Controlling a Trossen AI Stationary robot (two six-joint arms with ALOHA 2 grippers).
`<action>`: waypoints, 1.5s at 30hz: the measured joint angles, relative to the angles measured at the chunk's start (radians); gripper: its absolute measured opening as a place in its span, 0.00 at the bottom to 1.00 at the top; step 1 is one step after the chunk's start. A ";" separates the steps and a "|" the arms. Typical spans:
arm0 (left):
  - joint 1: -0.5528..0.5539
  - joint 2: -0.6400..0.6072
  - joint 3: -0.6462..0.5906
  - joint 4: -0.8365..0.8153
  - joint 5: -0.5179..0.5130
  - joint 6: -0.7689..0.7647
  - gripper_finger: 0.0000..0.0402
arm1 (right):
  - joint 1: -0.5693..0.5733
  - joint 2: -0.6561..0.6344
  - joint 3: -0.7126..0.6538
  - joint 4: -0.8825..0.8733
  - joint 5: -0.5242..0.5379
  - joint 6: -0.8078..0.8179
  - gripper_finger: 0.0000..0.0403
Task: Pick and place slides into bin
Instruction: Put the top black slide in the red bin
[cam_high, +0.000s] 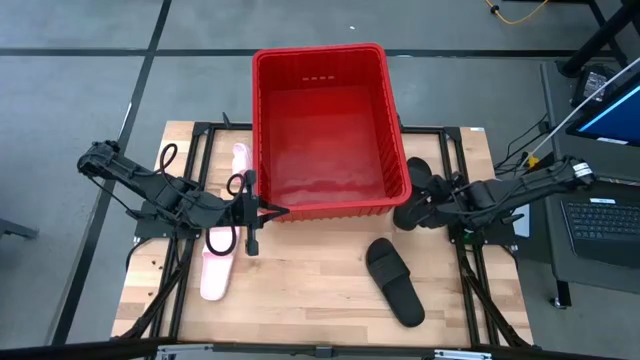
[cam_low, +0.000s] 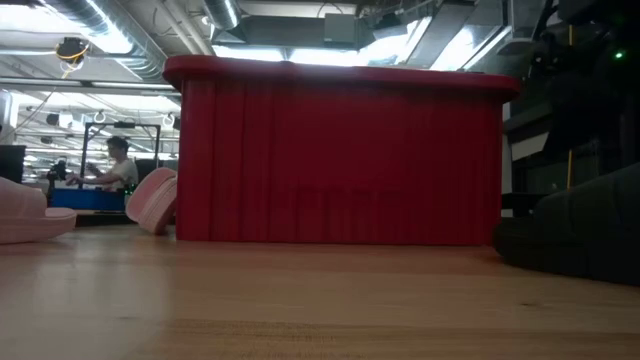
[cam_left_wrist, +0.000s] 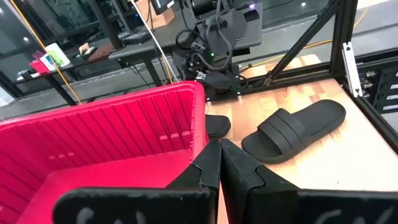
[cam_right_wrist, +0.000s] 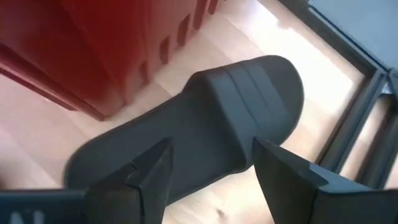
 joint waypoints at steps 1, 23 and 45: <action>0.000 0.000 0.000 0.000 0.000 0.000 0.00 | -0.008 0.007 0.000 0.003 0.000 -0.014 0.54; 0.000 0.000 0.000 0.000 0.000 0.104 0.00 | -0.089 0.186 -0.001 0.085 0.058 -0.073 0.54; -0.003 0.000 0.000 0.000 0.011 0.100 0.00 | -0.009 0.112 0.051 0.090 -0.358 -0.085 0.46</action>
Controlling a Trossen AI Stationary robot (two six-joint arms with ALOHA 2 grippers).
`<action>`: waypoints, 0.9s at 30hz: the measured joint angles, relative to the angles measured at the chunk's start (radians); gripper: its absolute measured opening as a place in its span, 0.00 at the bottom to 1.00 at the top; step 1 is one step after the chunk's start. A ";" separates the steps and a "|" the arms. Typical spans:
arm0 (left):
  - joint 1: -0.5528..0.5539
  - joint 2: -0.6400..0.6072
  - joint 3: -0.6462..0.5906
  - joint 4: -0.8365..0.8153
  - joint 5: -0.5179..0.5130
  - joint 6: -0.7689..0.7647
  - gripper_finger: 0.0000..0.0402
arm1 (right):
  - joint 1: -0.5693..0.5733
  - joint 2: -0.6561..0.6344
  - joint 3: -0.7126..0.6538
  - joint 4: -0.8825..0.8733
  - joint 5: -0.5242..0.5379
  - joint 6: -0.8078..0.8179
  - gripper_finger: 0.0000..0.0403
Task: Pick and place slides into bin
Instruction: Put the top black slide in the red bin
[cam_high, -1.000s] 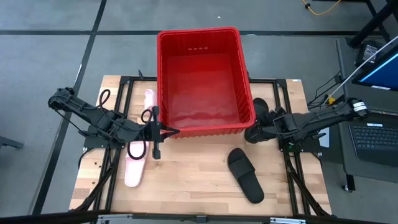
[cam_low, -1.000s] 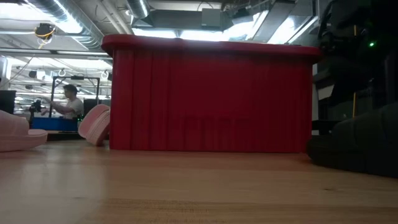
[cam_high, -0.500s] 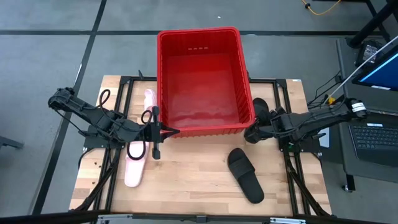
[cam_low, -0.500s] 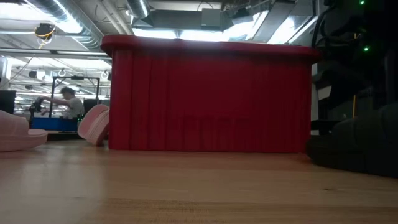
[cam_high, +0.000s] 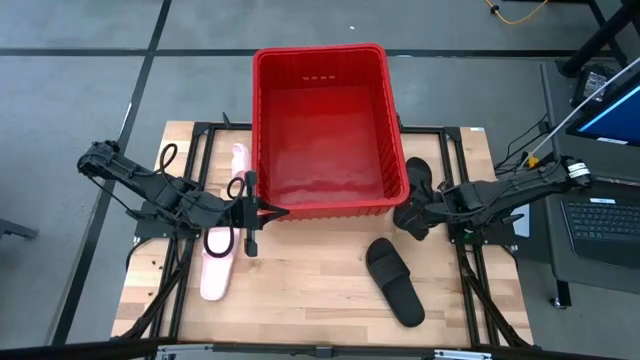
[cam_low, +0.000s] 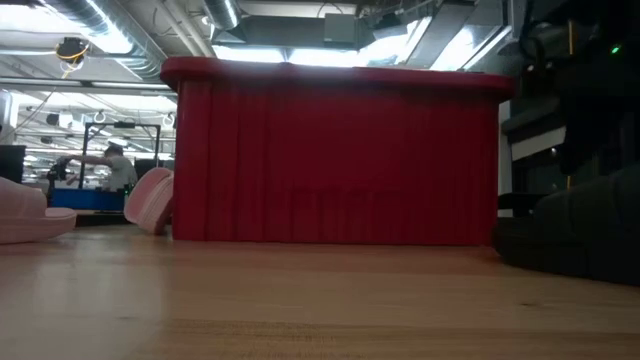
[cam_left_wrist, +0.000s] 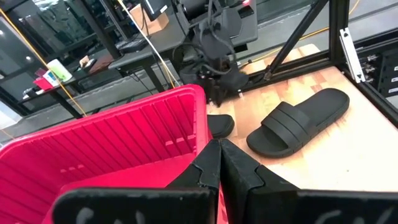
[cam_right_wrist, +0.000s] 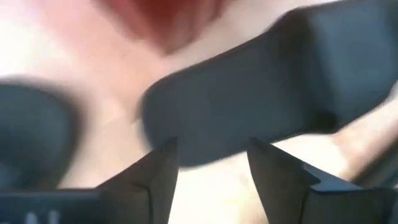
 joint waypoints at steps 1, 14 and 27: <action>0.000 0.000 0.000 0.000 0.000 0.000 0.00 | 0.007 -0.002 0.003 0.001 -0.035 -0.007 0.44; 0.000 0.000 0.000 0.000 0.000 -0.001 0.00 | 0.072 -0.003 -0.017 0.096 -0.055 -0.032 0.38; 0.000 0.000 0.000 0.000 0.000 -0.001 0.00 | 0.088 -0.003 -0.178 0.288 -0.053 -0.071 0.38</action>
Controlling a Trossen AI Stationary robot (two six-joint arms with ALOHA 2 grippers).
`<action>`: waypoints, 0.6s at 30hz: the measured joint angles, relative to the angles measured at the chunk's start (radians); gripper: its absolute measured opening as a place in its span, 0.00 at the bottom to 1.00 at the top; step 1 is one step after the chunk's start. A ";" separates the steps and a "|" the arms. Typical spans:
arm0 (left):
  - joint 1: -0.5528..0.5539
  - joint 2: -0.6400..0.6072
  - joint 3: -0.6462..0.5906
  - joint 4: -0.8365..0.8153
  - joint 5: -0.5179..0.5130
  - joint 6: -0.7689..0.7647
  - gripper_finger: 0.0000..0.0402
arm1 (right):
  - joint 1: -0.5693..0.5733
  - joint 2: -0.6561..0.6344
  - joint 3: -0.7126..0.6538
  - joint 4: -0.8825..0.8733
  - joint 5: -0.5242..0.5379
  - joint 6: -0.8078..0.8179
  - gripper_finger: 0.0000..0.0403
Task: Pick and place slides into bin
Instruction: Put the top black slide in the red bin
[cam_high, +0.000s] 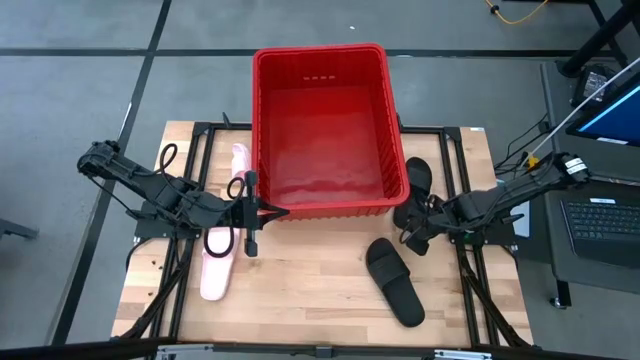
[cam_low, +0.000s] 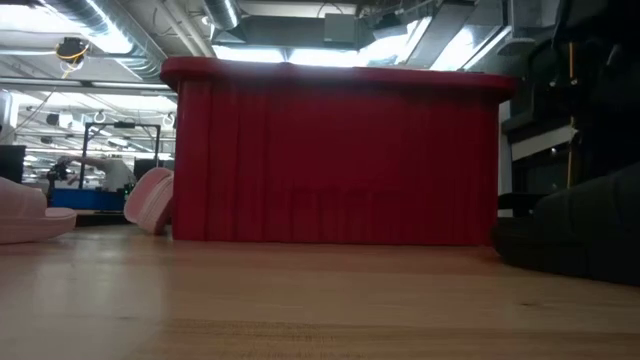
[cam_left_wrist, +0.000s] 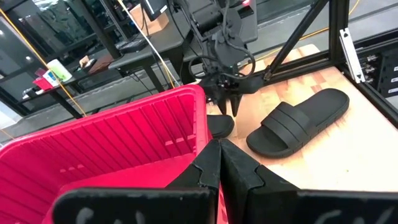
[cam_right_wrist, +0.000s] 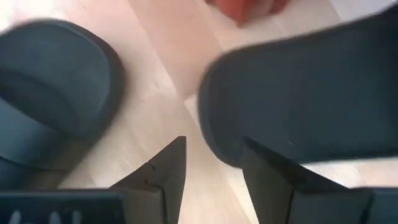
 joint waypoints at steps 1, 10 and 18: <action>0.000 0.000 0.000 0.000 0.000 0.000 0.00 | 0.000 0.000 -0.006 0.022 0.000 -0.003 0.38; 0.000 0.000 0.000 0.000 0.000 0.000 0.00 | 0.000 0.000 -0.050 0.115 -0.005 -0.009 0.38; 0.000 0.000 0.000 0.000 0.000 0.000 0.00 | 0.000 0.004 -0.115 0.158 0.001 -0.056 0.38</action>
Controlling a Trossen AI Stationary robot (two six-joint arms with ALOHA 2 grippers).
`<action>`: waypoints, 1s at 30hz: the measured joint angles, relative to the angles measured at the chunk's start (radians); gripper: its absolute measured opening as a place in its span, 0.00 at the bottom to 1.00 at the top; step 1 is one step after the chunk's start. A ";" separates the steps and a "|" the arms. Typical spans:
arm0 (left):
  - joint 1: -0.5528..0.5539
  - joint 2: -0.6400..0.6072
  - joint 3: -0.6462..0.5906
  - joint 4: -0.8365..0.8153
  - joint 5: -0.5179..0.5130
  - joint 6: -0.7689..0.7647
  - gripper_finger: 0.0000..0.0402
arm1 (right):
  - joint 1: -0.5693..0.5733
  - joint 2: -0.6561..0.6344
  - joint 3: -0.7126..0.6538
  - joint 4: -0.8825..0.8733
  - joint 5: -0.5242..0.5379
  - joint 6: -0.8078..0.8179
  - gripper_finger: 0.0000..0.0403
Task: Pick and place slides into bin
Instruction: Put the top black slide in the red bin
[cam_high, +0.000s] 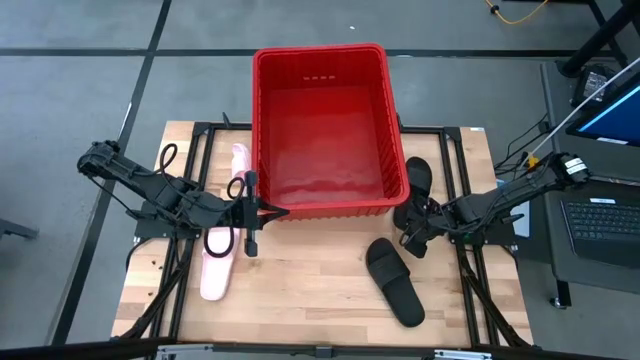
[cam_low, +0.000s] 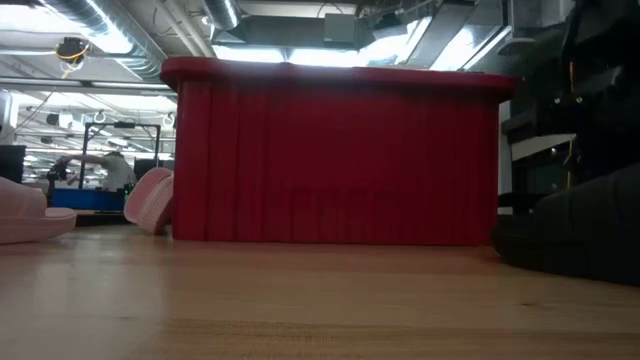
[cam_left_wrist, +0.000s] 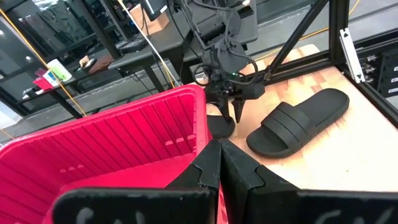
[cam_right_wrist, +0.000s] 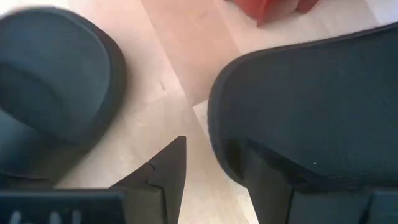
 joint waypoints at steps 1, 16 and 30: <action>0.000 0.000 0.000 0.000 0.000 0.000 0.00 | 0.000 0.000 -0.015 0.012 0.001 0.000 0.38; 0.000 0.000 0.000 0.000 0.000 0.000 0.00 | 0.000 0.001 -0.048 0.067 0.031 -0.074 0.38; 0.000 0.000 0.000 0.000 0.000 0.000 0.00 | 0.001 0.003 -0.076 0.067 0.049 -0.196 0.38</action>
